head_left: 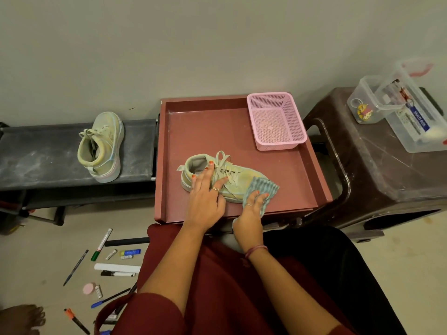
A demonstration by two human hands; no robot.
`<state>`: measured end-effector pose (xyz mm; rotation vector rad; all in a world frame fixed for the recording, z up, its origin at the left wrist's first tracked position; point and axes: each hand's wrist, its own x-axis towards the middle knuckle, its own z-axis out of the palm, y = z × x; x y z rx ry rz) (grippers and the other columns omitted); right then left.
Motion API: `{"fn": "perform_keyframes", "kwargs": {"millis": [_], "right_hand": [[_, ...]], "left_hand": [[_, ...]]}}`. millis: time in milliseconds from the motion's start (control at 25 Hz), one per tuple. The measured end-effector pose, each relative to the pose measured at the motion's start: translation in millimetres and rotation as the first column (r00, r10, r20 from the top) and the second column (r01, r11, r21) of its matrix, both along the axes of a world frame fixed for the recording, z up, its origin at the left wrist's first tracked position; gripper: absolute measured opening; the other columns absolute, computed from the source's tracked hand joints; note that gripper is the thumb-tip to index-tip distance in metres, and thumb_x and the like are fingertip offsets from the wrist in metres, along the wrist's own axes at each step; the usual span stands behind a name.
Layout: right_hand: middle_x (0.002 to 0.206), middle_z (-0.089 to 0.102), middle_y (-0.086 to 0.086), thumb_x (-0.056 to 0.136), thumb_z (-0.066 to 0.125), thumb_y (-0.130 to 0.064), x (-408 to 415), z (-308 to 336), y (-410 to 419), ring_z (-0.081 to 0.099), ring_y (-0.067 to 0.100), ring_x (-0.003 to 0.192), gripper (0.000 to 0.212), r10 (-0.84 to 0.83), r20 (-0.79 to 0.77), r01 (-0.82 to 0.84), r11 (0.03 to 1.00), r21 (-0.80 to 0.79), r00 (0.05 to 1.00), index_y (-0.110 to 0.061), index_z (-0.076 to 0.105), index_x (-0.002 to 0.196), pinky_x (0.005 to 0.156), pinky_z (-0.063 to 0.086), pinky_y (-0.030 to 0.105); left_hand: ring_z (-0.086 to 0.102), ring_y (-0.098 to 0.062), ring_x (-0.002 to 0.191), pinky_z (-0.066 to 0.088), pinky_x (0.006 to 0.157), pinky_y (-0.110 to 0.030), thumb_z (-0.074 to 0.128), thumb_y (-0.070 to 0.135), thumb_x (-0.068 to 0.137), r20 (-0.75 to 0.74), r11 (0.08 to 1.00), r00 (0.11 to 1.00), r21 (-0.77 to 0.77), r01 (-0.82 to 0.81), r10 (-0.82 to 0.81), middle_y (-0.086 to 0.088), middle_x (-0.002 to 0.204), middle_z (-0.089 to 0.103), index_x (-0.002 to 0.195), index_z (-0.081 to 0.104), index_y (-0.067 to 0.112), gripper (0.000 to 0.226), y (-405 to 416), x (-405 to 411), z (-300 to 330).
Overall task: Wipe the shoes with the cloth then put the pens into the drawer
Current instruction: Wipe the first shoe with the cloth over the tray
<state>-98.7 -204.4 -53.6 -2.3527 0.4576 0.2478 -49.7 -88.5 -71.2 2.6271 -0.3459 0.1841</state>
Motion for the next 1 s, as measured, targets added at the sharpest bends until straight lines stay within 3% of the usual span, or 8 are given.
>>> {"fn": "perform_keyframes", "kwargs": {"millis": [160, 280, 400, 520, 640, 760, 880, 1000], "right_hand": [[0.158, -0.011, 0.008, 0.084, 0.036, 0.015, -12, 8, 25, 0.004, 0.023, 0.147, 0.077, 0.144, 0.019, -0.145, 0.984, 0.099, 0.989, -0.009, 0.008, 0.151, 0.113, 0.026, 0.028], [0.158, 0.014, 0.007, 0.083, 0.037, 0.014, -3, 19, 23, 0.021, 0.021, 0.143, 0.068, 0.162, 0.025, -0.164, 0.971, 0.175, 0.986, -0.01, 0.03, 0.147, 0.11, 0.024, 0.023], [0.131, 0.056, 0.015, 0.084, 0.036, 0.013, 8, 47, -20, 0.058, 0.023, 0.107, 0.056, 0.059, -0.036, -0.048, 0.97, 0.239, 0.998, -0.008, 0.051, 0.134, 0.081, 0.042, 0.013], [0.095, 0.064, 0.011, 0.085, 0.031, 0.014, 13, 76, -74, 0.051, 0.013, 0.058, 0.059, -0.1, 0.045, 0.089, 0.976, 0.2, 0.994, -0.014, 0.053, 0.132, 0.042, 0.038, 0.012], [0.124, 0.057, 0.009, 0.079, 0.035, 0.019, 35, 62, -96, 0.063, 0.022, 0.091, 0.071, -0.139, 0.121, 0.127, 0.987, 0.101, 0.983, -0.018, 0.043, 0.14, 0.075, 0.054, 0.02], [0.154, 0.023, 0.014, 0.075, 0.039, 0.02, 36, 18, -72, 0.032, 0.033, 0.137, 0.086, 0.154, -0.014, -0.155, 0.984, -0.085, 0.988, -0.014, 0.017, 0.15, 0.11, 0.034, 0.034], [0.158, 0.007, 0.013, 0.078, 0.041, 0.015, 16, -12, -54, 0.015, 0.038, 0.143, 0.08, 0.354, 0.083, -0.285, 0.852, -0.44, 0.931, -0.006, 0.013, 0.15, 0.107, 0.039, 0.04], [0.16, 0.002, 0.004, 0.083, 0.035, 0.014, 21, -13, -68, 0.013, 0.029, 0.145, 0.079, 0.353, 0.056, -0.303, 0.865, -0.399, 0.934, -0.015, 0.008, 0.151, 0.111, 0.034, 0.04]], "left_hand": [[0.024, -0.026, 0.143, 0.008, 0.116, -0.046, 0.047, 0.012, 0.081, -0.024, 0.999, 1.0, -0.033, 0.002, -0.003, -0.01, 0.156, 0.027, 0.124, 0.063, 0.015, 0.045, 3, 1, 0], [0.022, -0.023, 0.144, 0.002, 0.117, -0.039, 0.042, 0.015, 0.083, -0.054, 0.999, 0.998, -0.046, 0.023, -0.026, -0.007, 0.157, 0.025, 0.124, 0.061, 0.014, 0.046, 7, 1, 4], [0.024, -0.026, 0.144, 0.007, 0.118, -0.045, 0.035, 0.018, 0.084, -0.031, 0.998, 0.999, -0.04, 0.043, -0.044, -0.008, 0.157, 0.026, 0.126, 0.06, 0.014, 0.049, 8, 0, 5], [0.024, -0.027, 0.144, 0.007, 0.116, -0.044, 0.039, 0.019, 0.088, -0.029, 0.998, 0.999, -0.05, 0.037, -0.038, -0.009, 0.157, 0.026, 0.128, 0.059, 0.017, 0.045, 8, -1, 3], [0.024, -0.028, 0.144, 0.01, 0.116, -0.047, 0.048, 0.016, 0.088, -0.029, 0.999, 0.999, -0.044, 0.024, -0.025, -0.01, 0.157, 0.026, 0.129, 0.059, 0.018, 0.042, 6, -1, 2], [0.024, -0.028, 0.144, 0.007, 0.117, -0.046, 0.051, 0.012, 0.089, -0.043, 1.0, 0.999, -0.017, 0.021, -0.021, -0.01, 0.157, 0.025, 0.13, 0.059, 0.017, 0.042, 5, -2, 5], [0.021, -0.026, 0.145, 0.001, 0.116, -0.041, 0.052, 0.014, 0.09, -0.04, 1.0, 0.999, 0.01, 0.025, -0.025, -0.01, 0.158, 0.023, 0.132, 0.057, 0.018, 0.042, 6, -1, 6], [0.022, -0.027, 0.145, 0.002, 0.115, -0.041, 0.055, 0.015, 0.088, -0.035, 0.999, 0.999, 0.01, 0.042, -0.041, -0.01, 0.158, 0.023, 0.131, 0.057, 0.018, 0.043, 8, -1, 6]]}}
